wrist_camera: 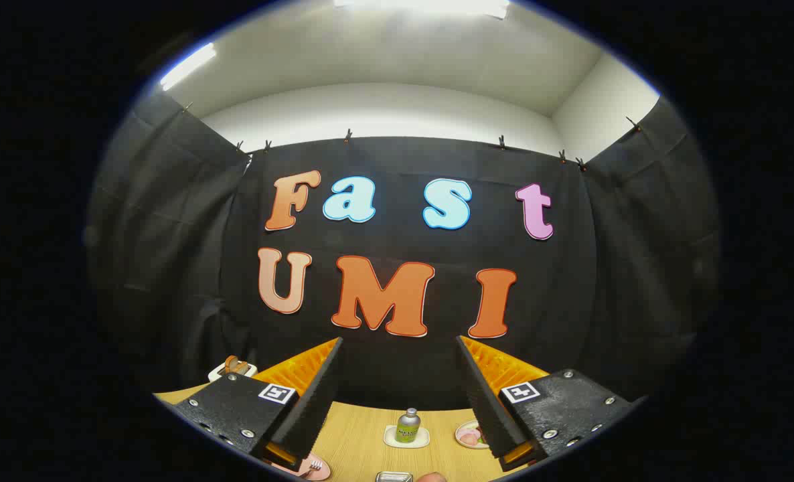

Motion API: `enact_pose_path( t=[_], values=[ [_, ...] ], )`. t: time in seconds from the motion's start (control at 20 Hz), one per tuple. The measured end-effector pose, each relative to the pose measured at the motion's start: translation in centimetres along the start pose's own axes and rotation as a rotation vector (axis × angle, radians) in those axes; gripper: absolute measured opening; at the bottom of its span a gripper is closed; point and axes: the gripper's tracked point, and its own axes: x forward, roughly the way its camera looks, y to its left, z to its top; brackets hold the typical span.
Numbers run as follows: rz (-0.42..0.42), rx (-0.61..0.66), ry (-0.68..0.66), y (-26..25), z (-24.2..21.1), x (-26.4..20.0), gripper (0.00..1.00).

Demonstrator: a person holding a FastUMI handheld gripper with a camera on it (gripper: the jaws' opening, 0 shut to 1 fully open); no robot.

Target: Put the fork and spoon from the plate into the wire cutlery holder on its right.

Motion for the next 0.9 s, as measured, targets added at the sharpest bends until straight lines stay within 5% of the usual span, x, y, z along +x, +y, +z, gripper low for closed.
enact_pose_path(
  t=[0.9],
  values=[
    [-0.037,0.006,-0.025,1.7,-0.5,1.2,0.96]
  ],
)
